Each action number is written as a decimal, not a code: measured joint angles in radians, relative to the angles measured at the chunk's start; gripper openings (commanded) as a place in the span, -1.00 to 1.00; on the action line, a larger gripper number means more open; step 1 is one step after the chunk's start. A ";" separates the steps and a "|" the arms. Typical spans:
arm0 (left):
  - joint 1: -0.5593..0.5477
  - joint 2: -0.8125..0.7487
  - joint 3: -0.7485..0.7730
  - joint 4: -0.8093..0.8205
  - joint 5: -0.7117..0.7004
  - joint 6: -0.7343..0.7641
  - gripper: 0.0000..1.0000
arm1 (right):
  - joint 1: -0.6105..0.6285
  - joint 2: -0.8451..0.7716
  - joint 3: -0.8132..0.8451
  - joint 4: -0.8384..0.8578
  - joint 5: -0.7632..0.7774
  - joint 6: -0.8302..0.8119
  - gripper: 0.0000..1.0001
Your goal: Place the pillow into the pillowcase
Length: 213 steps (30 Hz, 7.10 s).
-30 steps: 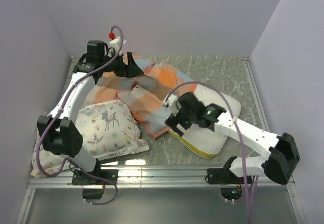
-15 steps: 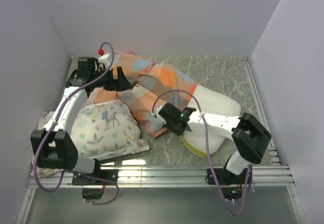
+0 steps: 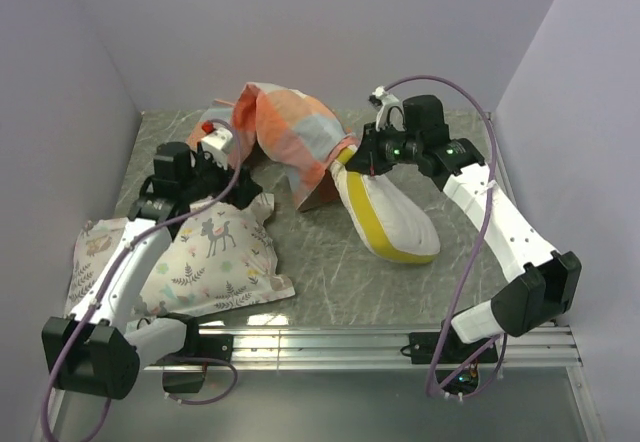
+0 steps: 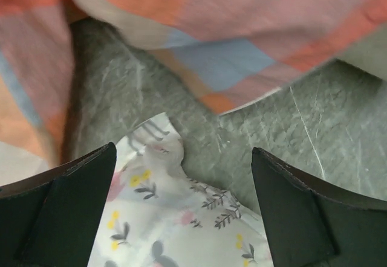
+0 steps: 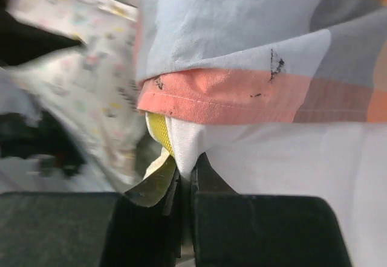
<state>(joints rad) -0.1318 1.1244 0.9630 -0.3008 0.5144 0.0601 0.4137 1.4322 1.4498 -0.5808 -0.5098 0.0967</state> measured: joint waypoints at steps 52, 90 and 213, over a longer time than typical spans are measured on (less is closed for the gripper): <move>-0.333 0.128 0.241 -0.495 0.365 0.400 0.25 | 0.228 0.336 -0.322 0.437 0.124 0.295 0.24; -0.591 0.880 0.741 -0.214 -0.134 0.283 -0.99 | -0.472 0.211 -0.446 -0.117 0.052 0.071 -0.55; -0.550 0.790 0.636 -0.453 -0.142 0.411 -0.99 | -0.233 0.274 -0.612 0.342 -0.288 0.521 -0.80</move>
<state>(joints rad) -0.6819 1.9144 1.5993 -0.7540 0.3725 0.4709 0.1806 1.7061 0.8383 -0.2390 -0.7982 0.6182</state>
